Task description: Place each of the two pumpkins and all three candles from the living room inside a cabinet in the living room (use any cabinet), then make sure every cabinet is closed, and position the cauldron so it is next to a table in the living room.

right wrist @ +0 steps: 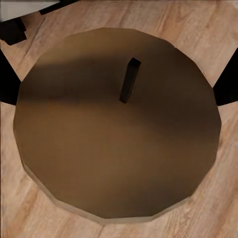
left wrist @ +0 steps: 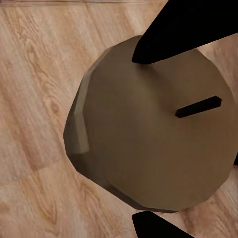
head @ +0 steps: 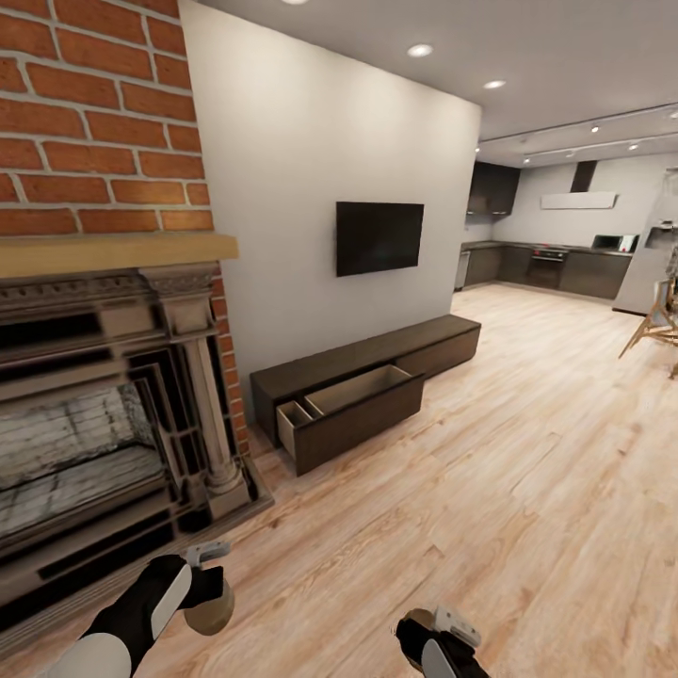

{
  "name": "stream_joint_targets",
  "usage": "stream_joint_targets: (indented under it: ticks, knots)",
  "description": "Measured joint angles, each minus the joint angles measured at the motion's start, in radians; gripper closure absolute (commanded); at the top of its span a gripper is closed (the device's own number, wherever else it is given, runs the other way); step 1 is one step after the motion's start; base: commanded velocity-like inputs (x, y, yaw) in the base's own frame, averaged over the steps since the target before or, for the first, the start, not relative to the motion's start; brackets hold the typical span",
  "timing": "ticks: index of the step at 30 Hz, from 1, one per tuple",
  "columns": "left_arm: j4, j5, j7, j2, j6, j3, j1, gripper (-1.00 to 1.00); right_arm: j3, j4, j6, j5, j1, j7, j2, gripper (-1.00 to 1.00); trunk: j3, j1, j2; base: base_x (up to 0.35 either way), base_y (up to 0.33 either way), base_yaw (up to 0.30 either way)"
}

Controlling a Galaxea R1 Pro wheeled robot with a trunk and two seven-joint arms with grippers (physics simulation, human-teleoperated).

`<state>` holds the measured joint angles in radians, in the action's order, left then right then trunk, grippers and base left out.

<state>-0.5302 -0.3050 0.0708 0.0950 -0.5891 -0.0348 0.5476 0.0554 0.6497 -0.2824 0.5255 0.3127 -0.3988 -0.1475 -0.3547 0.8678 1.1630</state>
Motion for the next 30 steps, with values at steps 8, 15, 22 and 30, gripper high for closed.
stream_joint_targets:
  ticks: [8,15,22,30]
  knots:
    - [0.0,0.0,0.0,-0.001,0.001,0.001,0.0,1.0,-0.004,-0.008,0.01,0.002,0.0,0.0,0.002,1.0,0.0,0.0,0.0,0.01,0.0,-0.281]
    - [0.0,0.0,0.001,0.0,0.001,0.0,0.0,1.0,-0.014,-0.009,0.012,0.001,0.0,0.0,0.002,1.0,0.0,0.0,0.0,0.223,-0.066,-0.219]
    - [0.0,0.003,0.001,-0.001,0.002,0.0,0.0,1.0,-0.02,-0.012,0.045,0.001,0.0,0.0,0.002,1.0,0.0,0.0,0.0,0.297,-0.124,-0.058]
    - [0.001,0.003,0.001,-0.001,0.002,0.0,0.0,1.0,-0.021,-0.013,0.056,0.003,0.0,0.0,0.002,1.0,0.0,0.0,0.0,0.299,-0.17,-0.256]
